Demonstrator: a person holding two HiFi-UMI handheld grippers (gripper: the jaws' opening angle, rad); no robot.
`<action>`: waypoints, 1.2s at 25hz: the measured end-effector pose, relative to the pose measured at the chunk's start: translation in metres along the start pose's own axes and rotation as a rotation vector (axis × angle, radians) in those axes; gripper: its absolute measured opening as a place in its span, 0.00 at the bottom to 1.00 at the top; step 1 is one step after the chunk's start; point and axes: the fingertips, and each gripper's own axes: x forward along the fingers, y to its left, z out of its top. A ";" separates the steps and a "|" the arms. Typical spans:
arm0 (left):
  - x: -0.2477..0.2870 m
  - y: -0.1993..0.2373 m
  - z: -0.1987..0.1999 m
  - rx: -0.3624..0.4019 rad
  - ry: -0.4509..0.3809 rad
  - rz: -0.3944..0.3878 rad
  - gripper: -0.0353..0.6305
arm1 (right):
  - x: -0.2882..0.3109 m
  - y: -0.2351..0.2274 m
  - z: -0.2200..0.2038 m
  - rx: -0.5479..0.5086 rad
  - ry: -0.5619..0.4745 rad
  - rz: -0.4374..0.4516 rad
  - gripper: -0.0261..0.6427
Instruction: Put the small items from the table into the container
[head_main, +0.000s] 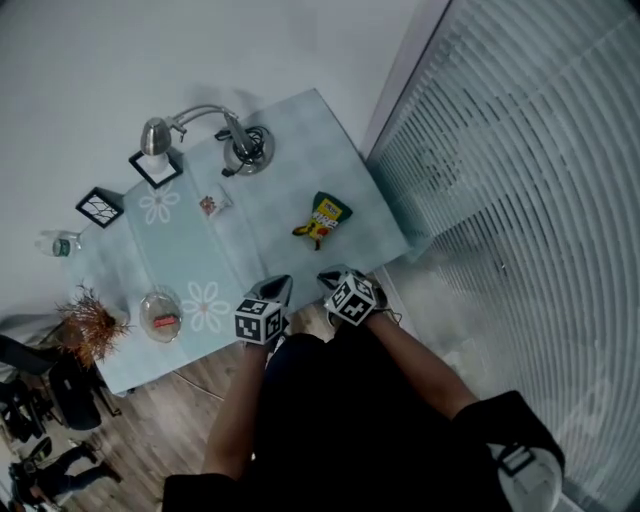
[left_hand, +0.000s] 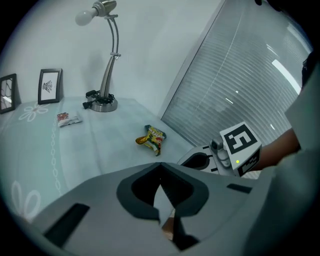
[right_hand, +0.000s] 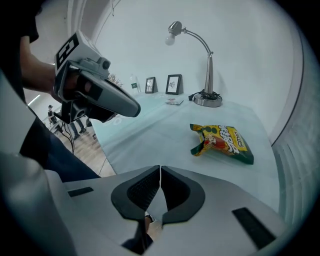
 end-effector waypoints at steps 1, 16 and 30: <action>0.007 -0.001 0.003 -0.005 0.002 0.002 0.06 | 0.000 -0.005 -0.001 -0.009 -0.001 0.005 0.08; 0.086 0.009 0.027 -0.204 0.039 -0.001 0.17 | 0.011 -0.024 -0.024 -0.056 0.051 0.109 0.08; 0.132 0.014 0.036 -0.558 -0.001 -0.061 0.26 | 0.009 -0.020 -0.021 -0.141 0.052 0.159 0.08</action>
